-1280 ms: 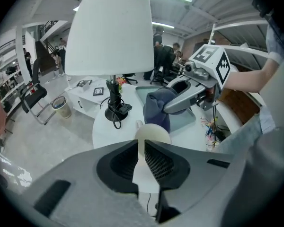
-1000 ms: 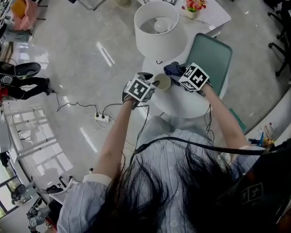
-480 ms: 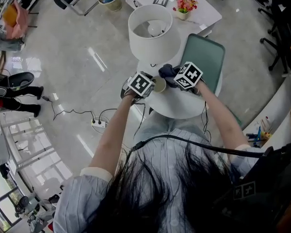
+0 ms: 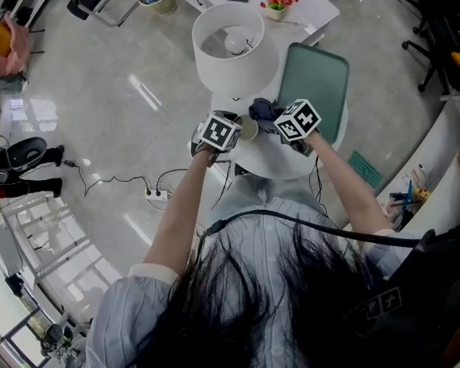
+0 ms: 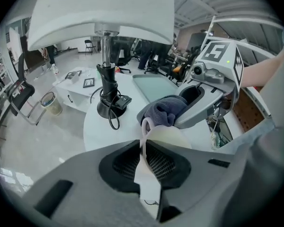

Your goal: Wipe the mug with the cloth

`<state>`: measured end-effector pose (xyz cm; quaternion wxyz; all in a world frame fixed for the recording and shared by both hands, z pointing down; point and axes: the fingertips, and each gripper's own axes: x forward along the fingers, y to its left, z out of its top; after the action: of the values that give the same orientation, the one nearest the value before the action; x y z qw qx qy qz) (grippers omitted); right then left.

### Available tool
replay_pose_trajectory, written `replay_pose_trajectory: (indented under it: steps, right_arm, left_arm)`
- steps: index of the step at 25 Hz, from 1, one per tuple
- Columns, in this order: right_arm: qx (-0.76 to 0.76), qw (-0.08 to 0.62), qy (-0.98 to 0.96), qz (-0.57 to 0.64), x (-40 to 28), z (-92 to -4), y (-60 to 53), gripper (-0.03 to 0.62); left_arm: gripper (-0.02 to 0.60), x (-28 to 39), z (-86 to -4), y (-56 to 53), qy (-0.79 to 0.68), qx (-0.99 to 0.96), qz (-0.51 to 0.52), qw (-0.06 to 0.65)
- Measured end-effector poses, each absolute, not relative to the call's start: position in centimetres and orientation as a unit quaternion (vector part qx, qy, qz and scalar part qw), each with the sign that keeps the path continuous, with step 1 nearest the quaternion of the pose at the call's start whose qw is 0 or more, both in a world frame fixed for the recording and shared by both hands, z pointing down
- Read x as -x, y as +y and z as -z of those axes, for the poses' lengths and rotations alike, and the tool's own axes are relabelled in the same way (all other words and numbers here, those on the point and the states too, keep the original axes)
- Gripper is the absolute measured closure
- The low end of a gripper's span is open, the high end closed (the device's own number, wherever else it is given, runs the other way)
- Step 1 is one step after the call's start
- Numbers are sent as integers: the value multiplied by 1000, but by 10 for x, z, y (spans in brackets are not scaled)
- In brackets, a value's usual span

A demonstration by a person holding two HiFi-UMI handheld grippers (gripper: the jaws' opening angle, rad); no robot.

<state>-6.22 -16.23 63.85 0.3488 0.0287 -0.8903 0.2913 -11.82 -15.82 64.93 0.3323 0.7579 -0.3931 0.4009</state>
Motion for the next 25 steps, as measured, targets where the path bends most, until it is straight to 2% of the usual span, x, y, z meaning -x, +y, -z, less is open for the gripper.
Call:
replay_pose_trajectory:
  steps: [10, 25]
  right_arm:
    - [-87, 305, -885, -342, 55, -628, -153, 511]
    - [-181, 212, -858, -432, 41, -623, -128, 511]
  left_arm:
    - [529, 121, -647, -156, -424, -738, -399, 342]
    - [529, 129, -651, -136, -527, -667, -277, 449]
